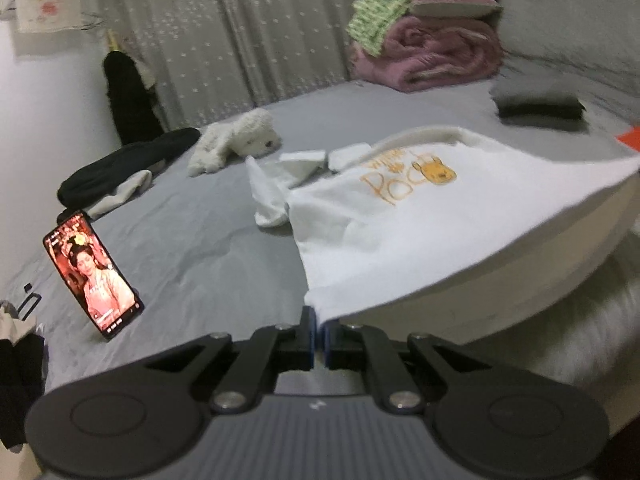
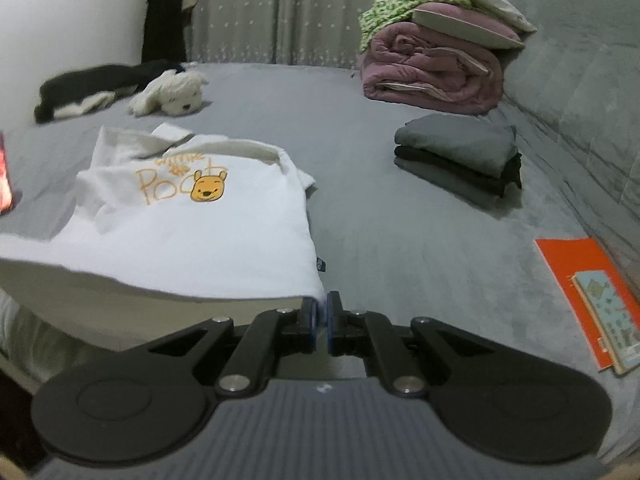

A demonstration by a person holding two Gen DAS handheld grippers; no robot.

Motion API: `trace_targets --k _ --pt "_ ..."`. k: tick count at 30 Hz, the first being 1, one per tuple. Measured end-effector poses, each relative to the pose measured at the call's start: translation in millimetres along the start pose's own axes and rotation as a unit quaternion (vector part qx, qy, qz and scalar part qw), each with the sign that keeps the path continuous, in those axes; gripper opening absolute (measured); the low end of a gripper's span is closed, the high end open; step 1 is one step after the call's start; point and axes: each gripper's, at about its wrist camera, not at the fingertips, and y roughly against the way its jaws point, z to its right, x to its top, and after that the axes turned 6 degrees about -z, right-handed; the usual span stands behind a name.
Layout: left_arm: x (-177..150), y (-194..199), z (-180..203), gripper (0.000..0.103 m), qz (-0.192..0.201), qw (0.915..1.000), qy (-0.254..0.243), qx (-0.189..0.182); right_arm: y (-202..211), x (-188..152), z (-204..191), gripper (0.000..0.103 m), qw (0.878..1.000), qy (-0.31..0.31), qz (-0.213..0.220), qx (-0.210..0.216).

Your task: Fold clothes

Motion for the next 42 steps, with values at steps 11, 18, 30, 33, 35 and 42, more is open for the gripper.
trace_targets --k 11,18,30,33,35,42 --pt "-42 -22 13 0.004 -0.072 0.9955 -0.041 -0.046 -21 -29 -11 0.005 0.998 0.022 -0.067 -0.002" --pt "-41 -26 0 0.028 -0.084 0.9911 -0.035 -0.097 -35 -40 -6 0.012 0.994 0.008 -0.11 0.011" --pt "3 -41 -31 0.064 -0.072 0.9867 0.002 -0.146 -25 -14 16 0.041 0.991 -0.057 -0.111 0.046" --pt "20 -48 -36 0.065 -0.065 0.9865 0.01 -0.15 -28 -1 12 0.041 0.992 -0.05 -0.107 0.042" --pt "31 -52 -39 0.065 -0.06 0.9863 0.014 -0.153 -31 8 9 0.041 0.993 -0.047 -0.104 0.039" --pt "66 -58 -41 0.067 -0.073 0.9667 -0.027 -0.244 -40 38 -5 0.044 0.994 -0.04 -0.095 0.037"
